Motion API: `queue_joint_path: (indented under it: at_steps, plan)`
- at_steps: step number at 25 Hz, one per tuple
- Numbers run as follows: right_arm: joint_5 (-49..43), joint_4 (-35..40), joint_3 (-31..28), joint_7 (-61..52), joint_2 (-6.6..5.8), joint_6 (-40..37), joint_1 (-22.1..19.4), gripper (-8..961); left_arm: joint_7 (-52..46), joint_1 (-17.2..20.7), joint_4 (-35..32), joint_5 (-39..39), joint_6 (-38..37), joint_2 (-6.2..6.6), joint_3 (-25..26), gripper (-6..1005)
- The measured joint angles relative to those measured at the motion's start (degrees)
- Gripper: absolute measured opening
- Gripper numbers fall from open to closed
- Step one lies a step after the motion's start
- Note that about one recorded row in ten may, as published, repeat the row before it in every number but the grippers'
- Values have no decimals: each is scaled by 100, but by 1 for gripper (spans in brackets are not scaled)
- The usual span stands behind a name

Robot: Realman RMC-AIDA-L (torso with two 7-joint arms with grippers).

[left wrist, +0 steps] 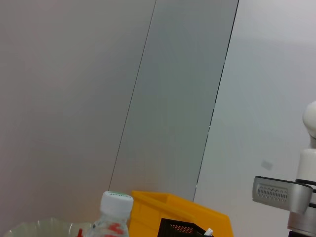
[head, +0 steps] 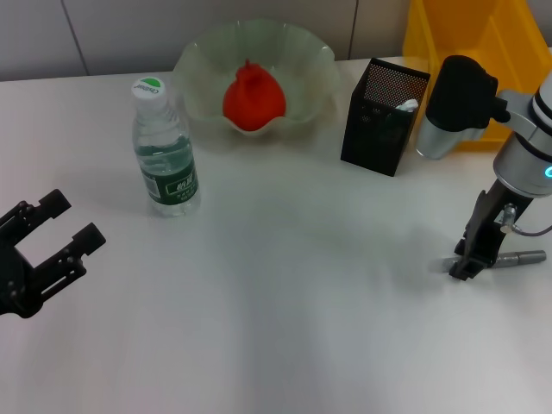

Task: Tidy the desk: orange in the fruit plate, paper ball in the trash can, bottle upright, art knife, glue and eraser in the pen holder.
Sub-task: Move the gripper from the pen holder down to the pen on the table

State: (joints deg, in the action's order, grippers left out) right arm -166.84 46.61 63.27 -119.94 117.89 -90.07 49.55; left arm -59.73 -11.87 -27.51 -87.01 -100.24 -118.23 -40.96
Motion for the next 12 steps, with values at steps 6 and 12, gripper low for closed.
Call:
queue_joint_path:
  at_steps: [6, 12]
  plan:
    - [-41, -24, 83, -30, 28, -2, 23, 348, 78, 25, 98, 0, -19, 4, -6, 738]
    - [-41, -169, 243, -109, 32, -1, 107, 305, 103, 27, 121, 0, -22, 7, -8, 738]
